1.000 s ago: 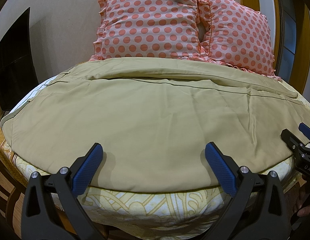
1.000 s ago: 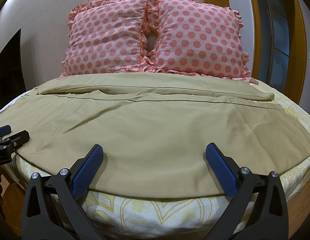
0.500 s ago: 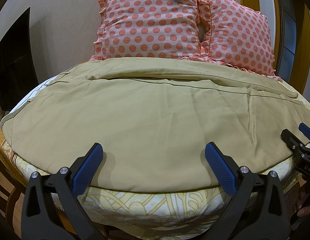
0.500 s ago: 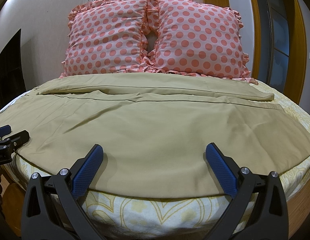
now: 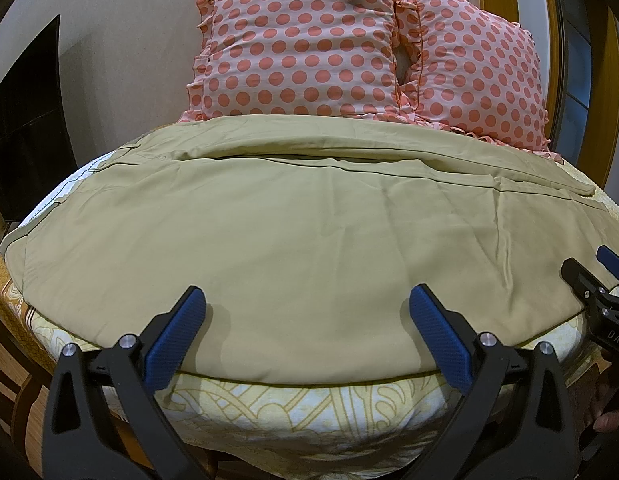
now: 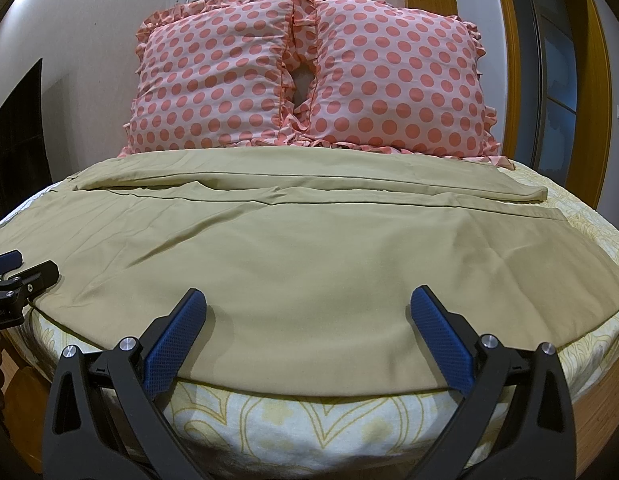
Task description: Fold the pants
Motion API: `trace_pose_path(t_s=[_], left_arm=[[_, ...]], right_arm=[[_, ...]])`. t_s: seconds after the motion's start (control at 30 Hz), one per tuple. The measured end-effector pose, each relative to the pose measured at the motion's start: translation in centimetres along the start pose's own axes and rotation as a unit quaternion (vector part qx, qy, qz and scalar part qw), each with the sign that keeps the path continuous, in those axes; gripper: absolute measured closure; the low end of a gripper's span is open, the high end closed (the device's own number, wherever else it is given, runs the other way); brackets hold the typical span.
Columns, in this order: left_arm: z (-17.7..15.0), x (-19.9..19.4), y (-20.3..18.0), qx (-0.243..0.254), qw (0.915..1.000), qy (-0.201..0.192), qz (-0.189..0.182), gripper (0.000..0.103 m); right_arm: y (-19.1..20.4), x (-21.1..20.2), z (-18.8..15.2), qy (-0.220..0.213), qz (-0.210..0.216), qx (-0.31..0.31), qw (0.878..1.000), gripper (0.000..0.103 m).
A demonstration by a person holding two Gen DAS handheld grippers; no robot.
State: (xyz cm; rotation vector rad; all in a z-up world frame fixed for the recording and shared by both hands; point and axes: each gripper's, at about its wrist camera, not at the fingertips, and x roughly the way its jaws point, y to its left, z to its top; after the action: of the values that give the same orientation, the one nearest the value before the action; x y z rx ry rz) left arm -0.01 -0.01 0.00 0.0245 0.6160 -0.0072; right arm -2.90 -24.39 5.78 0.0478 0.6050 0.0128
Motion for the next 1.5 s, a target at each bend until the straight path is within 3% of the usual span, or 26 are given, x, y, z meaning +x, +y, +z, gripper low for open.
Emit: trace_pose_path(t_s=[0.23,0.33,0.4,0.53,0.67,0.7,0.77,0.8,0.97,1.03,1.13,1.2,1.27,1.3,1.33,1.43,1.5], left_arm=[[0.0,0.0,0.0,0.001,1.0,0.001,-0.001,0.002],[0.5,0.1,0.3,0.0,0.9998,0.019,-0.006,0.002],[1.3,0.2,1.0,-0.012,0.9996,0.025,-0.007,0.002],[3.9,0.7,3.2,-0.056,0.9984,0.007,0.004,0.002],[5.6,1.9,5.2,-0.092,0.995,0.009,0.036,0.002],[5.9,2.2,5.4,-0.096,0.9945,0.012,0.042,0.002],[6.1,2.6,5.7,-0.096,0.9939,0.014,0.051,0.002],[6.1,2.8,5.7,-0.093,0.994,0.013,0.057,0.002],[5.8,3.1,5.2,-0.067,0.995,0.011,0.074,0.002],[5.7,3.3,5.2,-0.064,0.9953,0.016,0.071,0.002],[5.5,3.7,5.2,-0.059,0.9955,0.026,0.069,0.002],[5.4,3.8,5.3,-0.06,0.9956,0.028,0.066,0.002],[5.5,3.8,5.3,-0.063,0.9956,0.028,0.064,0.002],[5.5,3.8,5.3,-0.062,0.9956,0.029,0.064,0.002],[5.5,3.8,5.3,-0.063,0.9956,0.029,0.062,0.002],[5.5,3.6,5.3,-0.063,0.9956,0.029,0.063,0.002],[5.4,3.3,5.5,-0.067,0.9956,0.025,0.061,0.002]], right_arm=[[-0.4,0.6,-0.3,0.005,0.007,-0.005,1.0,0.001],[-1.9,0.8,2.5,0.052,0.025,0.0,0.998,0.001],[-4.0,0.9,4.9,0.052,0.035,0.033,0.997,0.001],[-10.8,3.8,11.8,0.065,0.029,0.147,0.987,0.001],[-17.2,12.0,16.4,0.126,-0.049,0.237,0.962,0.004],[-18.3,13.6,16.9,0.135,-0.068,0.248,0.957,0.008],[-21.5,18.1,18.0,0.16,-0.136,0.284,0.936,0.026],[-22.7,19.9,18.3,0.169,-0.156,0.296,0.927,0.027],[-27.0,27.9,18.9,0.205,-0.215,0.352,0.888,0.034],[-27.8,29.9,19.4,0.2,-0.238,0.36,0.88,0.034],[-27.6,32.5,19.7,0.217,-0.282,0.31,0.882,0.033],[-27.2,33.4,19.6,0.22,-0.302,0.265,0.889,0.039],[-26.9,33.1,18.8,0.188,-0.294,0.243,0.905,0.061],[-27.0,32.9,18.5,0.183,-0.287,0.244,0.908,0.066],[-27.7,32.3,18.1,0.174,-0.27,0.256,0.912,0.091],[-30.0,30.3,16.9,0.139,-0.196,0.317,0.917,0.098],[-30.9,27.4,16.2,0.086,-0.138,0.343,0.925,0.098]])
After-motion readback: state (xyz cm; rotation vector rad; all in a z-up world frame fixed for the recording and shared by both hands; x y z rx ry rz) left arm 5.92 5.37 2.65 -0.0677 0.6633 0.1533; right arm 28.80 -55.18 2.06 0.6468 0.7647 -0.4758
